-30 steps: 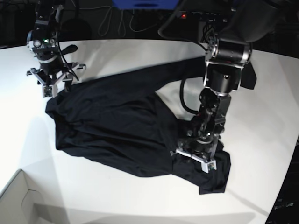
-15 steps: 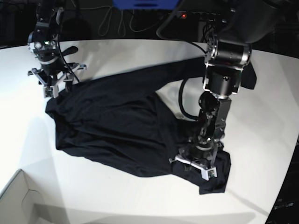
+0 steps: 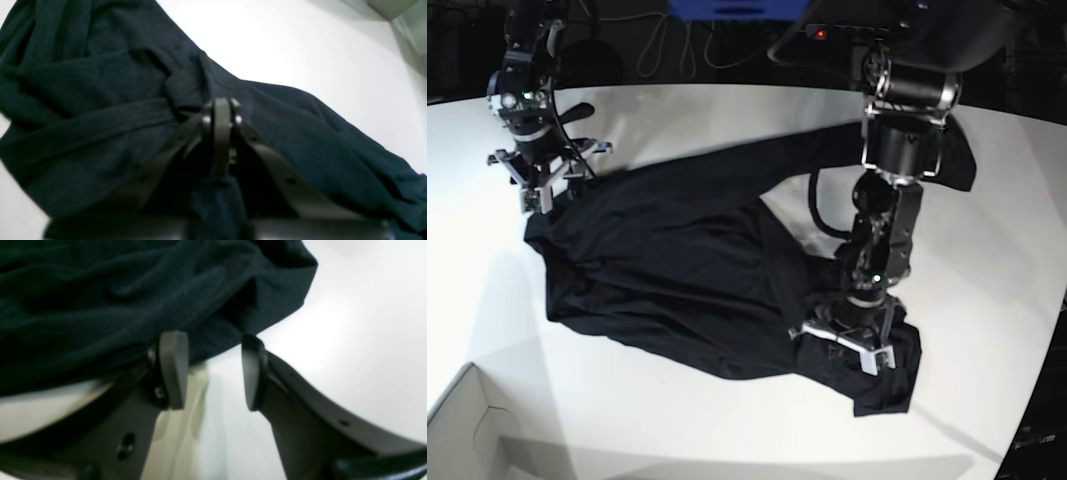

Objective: Layout the t-shirt on the table in an organized manner, then fold the t-shirt properly
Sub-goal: 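Pull the grasped hem with the left gripper to flatten the shirt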

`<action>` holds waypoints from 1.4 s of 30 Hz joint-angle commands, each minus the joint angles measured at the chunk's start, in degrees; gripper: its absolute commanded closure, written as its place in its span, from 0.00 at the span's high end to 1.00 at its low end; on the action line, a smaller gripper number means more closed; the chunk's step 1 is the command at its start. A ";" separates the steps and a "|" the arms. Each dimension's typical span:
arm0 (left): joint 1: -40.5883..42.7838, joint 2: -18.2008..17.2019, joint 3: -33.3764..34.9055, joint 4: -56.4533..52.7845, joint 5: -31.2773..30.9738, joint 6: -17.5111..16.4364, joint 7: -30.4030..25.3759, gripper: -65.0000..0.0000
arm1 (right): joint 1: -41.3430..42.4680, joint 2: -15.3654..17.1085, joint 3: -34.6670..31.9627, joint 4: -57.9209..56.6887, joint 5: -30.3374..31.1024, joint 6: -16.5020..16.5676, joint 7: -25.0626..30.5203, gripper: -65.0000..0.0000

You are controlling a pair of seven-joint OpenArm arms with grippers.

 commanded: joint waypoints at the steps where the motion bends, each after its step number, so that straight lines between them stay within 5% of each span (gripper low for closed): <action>1: -0.69 -0.28 -0.12 3.52 -0.08 -0.36 -0.91 0.00 | 0.38 0.47 0.16 0.84 0.41 0.07 1.33 0.41; 12: 17.42 0.42 -19.11 42.99 -0.26 -0.80 16.85 0.00 | 0.38 0.47 0.16 0.93 0.41 0.07 1.33 0.41; 17: 26.74 -0.54 -28.07 53.72 -7.20 -0.80 19.49 0.00 | 0.38 0.47 -0.20 1.02 0.41 0.07 1.33 0.41; 30: 44.59 -3.27 -46.36 54.33 -24.78 -0.89 19.40 0.00 | 0.20 0.47 -0.28 1.11 0.58 0.07 1.33 0.41; 42: 45.29 -3.45 -47.59 47.56 -26.01 -0.89 19.49 0.01 | -1.03 0.20 0.24 2.25 0.67 0.07 1.33 0.41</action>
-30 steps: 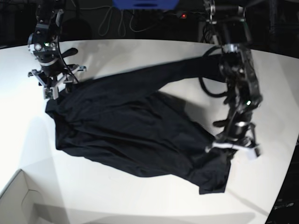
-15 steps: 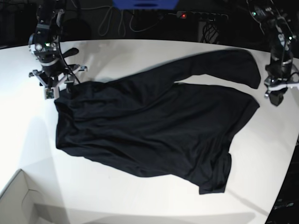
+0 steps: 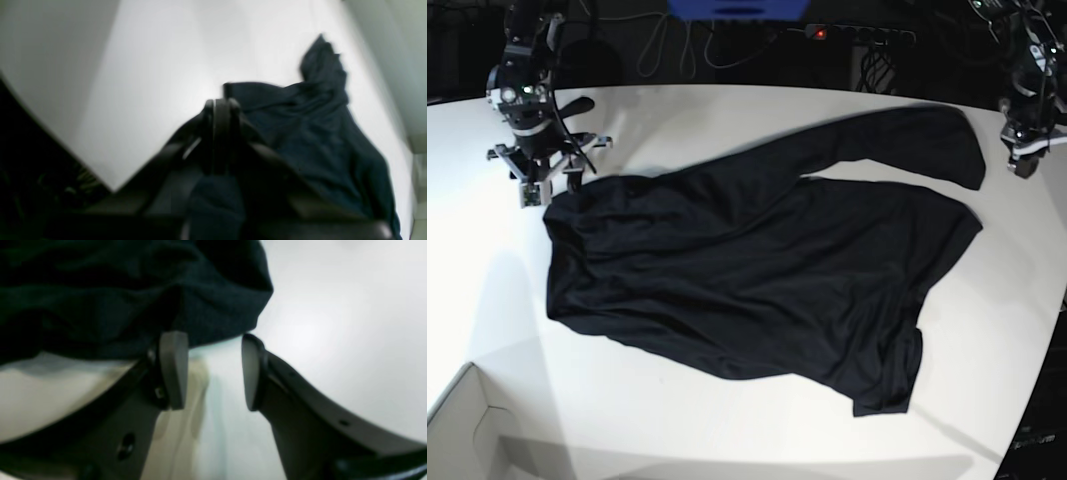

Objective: Layout the t-shirt on the table in an organized manner, then fold the t-shirt properly
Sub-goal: 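Pull the grasped hem with the left gripper to flatten the shirt, then hold the shirt with both grippers and pull it taut apart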

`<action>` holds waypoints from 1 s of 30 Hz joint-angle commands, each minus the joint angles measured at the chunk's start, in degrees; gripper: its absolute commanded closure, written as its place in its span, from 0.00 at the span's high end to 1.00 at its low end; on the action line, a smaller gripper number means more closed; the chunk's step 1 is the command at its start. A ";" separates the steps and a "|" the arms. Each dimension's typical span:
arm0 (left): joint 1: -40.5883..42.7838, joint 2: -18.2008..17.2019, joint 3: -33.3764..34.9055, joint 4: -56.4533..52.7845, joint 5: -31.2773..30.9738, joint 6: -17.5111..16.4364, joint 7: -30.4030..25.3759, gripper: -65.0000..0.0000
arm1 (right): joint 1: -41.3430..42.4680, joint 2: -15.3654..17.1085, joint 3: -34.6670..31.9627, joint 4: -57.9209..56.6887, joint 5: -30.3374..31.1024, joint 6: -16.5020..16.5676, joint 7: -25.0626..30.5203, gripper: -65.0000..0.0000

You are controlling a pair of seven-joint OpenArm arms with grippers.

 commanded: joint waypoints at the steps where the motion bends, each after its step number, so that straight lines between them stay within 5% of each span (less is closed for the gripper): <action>1: -1.20 -0.78 -0.05 0.59 -0.92 -0.56 -1.15 0.04 | 0.24 0.33 0.29 1.22 0.45 0.07 1.33 0.41; 7: -5.78 -1.22 0.04 -3.81 0.57 -0.47 -1.06 0.45 | -0.46 0.16 2.49 1.22 0.45 0.07 1.33 0.41; 10: -9.38 -2.80 2.85 -6.71 4.79 -0.47 -1.15 0.55 | -0.55 0.51 2.57 1.22 0.45 0.07 1.33 0.41; 27: -24.15 -4.30 11.91 -25.87 19.56 -0.56 -1.58 0.54 | -1.69 0.60 6.97 1.22 0.45 0.07 1.33 0.41; 30: -24.24 -4.30 12.08 -26.49 19.30 -0.56 -1.58 0.37 | -1.87 0.60 6.88 1.22 0.45 1.04 1.33 0.40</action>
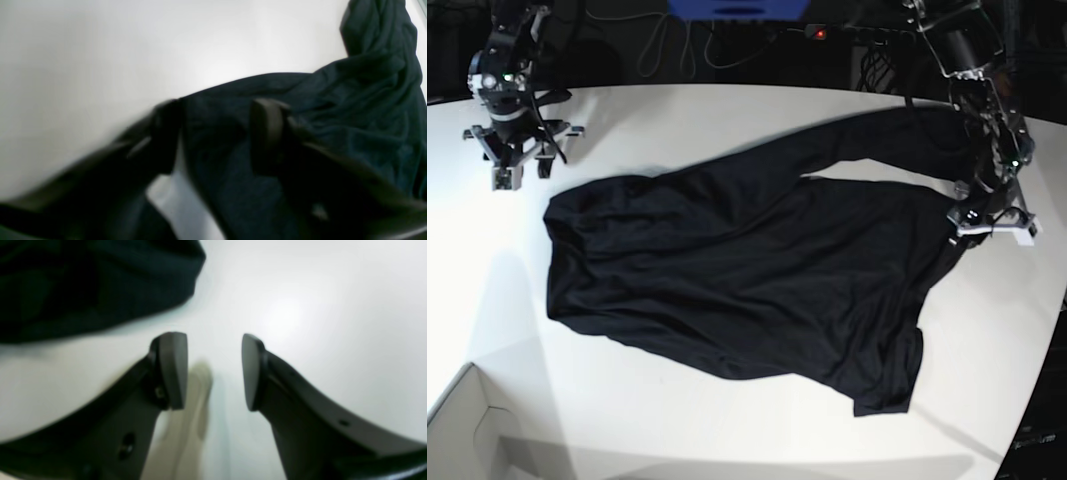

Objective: Layout the t-shirt on the table in an organized manner, then fold the t-shirt properly
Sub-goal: 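Hold the shirt with both grippers and pull it taut apart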

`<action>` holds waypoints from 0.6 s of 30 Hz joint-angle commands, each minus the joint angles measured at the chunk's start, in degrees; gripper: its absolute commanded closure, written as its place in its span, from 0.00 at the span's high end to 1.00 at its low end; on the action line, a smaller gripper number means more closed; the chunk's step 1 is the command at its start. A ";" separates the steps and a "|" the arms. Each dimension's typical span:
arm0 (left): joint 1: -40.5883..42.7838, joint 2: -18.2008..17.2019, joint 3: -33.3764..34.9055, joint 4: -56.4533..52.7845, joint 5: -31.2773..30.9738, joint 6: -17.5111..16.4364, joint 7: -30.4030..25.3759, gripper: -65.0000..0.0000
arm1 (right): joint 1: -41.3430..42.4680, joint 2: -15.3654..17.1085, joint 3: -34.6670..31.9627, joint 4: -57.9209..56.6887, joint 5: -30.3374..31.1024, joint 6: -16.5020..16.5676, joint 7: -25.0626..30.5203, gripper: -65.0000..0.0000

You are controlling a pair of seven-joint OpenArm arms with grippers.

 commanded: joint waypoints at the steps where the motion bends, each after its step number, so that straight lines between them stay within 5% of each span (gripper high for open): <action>1: -0.44 -0.60 -0.20 0.75 -0.48 -0.12 -0.30 0.29 | 0.25 0.47 0.19 1.13 0.41 1.99 1.37 0.40; 4: -0.44 -0.60 -0.38 0.75 -0.48 -0.12 -0.30 0.05 | 0.25 0.11 0.28 1.13 0.41 10.60 1.37 0.41; 6: -0.17 -0.60 -0.38 1.19 -0.57 -0.12 -0.30 0.00 | 0.25 -0.06 0.28 1.13 0.41 14.38 1.37 0.41; 11: 0.18 -1.30 -0.47 1.19 -0.66 -0.12 -0.30 0.00 | 1.83 -2.35 2.04 1.13 0.41 14.65 1.37 0.44; 18: 1.06 -1.92 -2.22 1.19 -0.66 -0.12 -0.30 0.00 | 5.88 -3.23 4.41 0.78 0.41 14.65 1.29 0.65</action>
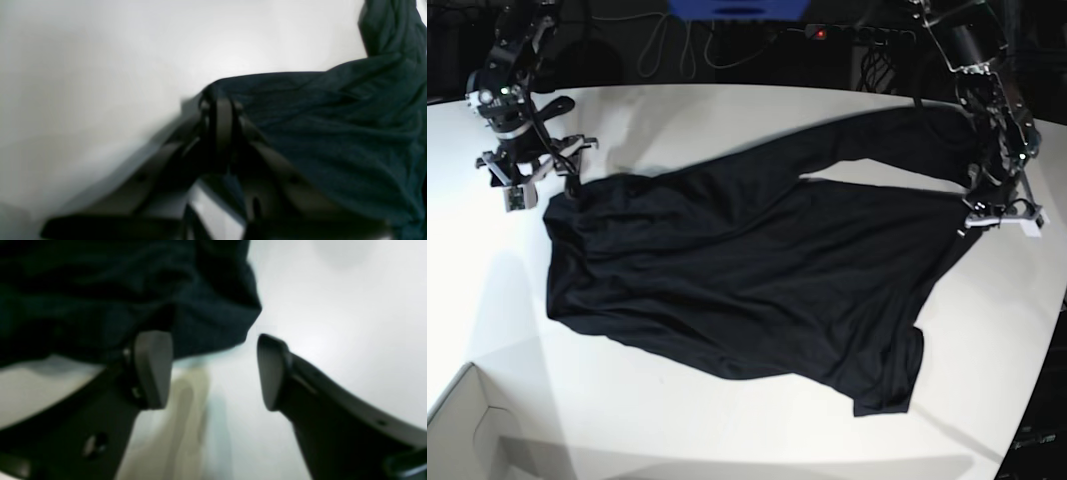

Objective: Layout the t-shirt on the table in an organized manner, then fold the t-shirt properly
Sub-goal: 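Hold the shirt with both grippers and pull it taut apart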

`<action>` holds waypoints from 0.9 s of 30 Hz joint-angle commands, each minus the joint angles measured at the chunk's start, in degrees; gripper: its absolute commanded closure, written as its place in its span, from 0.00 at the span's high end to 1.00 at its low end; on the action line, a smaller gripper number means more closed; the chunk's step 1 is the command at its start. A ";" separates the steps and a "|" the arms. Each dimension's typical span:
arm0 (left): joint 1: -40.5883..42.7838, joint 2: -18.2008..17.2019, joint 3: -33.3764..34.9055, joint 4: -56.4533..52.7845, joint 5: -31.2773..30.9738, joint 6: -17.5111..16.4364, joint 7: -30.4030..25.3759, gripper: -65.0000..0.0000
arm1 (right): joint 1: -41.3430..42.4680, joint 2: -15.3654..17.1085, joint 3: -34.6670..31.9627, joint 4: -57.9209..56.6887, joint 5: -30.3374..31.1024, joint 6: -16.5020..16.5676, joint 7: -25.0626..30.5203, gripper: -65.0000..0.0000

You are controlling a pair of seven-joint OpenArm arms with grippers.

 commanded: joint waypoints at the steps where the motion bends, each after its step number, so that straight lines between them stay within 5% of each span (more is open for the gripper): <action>1: -0.45 -0.78 -1.00 1.10 -0.18 -0.14 -1.13 0.00 | 0.74 0.51 0.15 0.65 0.58 -0.13 1.09 0.65; 14: -0.19 -0.78 -1.44 1.10 -0.18 -0.14 -1.13 0.00 | 6.81 0.60 0.06 -8.67 0.58 -0.13 1.09 0.55; 17: -0.19 -0.78 -1.44 1.10 -0.18 -0.14 -1.13 0.00 | 7.51 0.78 -0.02 -10.69 0.58 0.05 1.18 0.43; 22: -0.19 -0.78 -1.44 1.10 -0.09 -0.14 -1.13 0.00 | 6.72 2.09 0.41 -10.51 0.58 0.13 1.26 0.00; 27: -0.36 -0.87 -1.44 1.10 -0.09 -0.14 -1.13 0.00 | 3.47 3.41 0.59 -7.00 0.76 0.13 1.44 0.00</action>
